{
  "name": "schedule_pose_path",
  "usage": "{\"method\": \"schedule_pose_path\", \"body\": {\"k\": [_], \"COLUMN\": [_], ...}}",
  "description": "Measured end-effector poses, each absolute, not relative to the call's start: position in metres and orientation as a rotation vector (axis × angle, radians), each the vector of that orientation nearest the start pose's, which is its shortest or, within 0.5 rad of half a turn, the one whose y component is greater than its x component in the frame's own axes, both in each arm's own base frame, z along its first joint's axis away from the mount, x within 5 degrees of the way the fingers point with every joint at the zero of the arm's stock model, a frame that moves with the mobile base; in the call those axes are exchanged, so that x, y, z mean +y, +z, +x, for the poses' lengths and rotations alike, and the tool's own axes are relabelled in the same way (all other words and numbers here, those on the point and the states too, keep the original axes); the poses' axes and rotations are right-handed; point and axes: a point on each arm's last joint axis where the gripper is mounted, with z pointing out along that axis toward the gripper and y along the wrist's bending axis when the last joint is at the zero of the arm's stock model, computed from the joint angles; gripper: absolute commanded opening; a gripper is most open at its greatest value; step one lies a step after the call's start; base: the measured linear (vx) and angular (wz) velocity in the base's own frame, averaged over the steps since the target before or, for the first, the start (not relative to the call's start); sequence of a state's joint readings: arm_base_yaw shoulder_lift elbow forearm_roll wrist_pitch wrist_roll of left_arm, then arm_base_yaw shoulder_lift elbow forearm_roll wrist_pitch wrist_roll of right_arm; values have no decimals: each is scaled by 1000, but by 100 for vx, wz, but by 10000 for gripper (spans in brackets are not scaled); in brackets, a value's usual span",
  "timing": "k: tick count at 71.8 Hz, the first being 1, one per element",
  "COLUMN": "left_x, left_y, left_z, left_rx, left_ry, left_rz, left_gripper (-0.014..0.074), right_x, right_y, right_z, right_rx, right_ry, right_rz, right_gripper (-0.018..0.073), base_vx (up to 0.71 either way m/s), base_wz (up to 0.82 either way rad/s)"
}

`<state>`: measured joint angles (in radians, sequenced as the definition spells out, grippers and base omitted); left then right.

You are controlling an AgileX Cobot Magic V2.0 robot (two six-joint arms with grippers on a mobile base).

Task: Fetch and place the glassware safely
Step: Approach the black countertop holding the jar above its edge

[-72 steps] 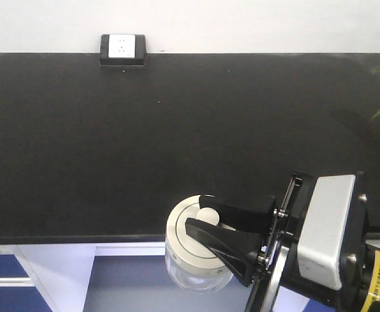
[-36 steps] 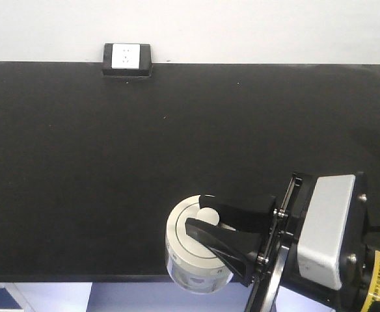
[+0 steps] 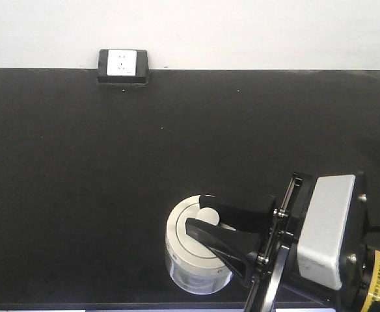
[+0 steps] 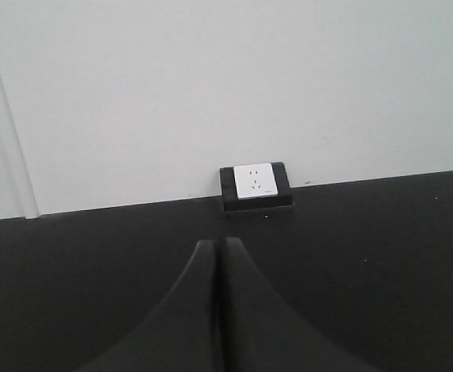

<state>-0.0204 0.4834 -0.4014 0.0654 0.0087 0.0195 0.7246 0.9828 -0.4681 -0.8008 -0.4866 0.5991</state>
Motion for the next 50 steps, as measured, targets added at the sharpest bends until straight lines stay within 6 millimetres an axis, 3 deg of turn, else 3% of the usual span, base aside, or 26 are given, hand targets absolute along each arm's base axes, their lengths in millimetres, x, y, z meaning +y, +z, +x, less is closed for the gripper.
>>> {"method": "schedule_pose_path", "body": {"k": [50], "left_x": [-2], "left_y": [311], "left_z": [110], "left_rx": [1572], "left_ry": [51], "left_rz": [82], "left_gripper": [-7], "right_x": [154], "right_y": [289], "right_z": [128], "right_rx": [1404], "right_ry": [723], "right_rz": [-943], "right_gripper": [-3], "base_vx": [3], "base_wz": [0]}}
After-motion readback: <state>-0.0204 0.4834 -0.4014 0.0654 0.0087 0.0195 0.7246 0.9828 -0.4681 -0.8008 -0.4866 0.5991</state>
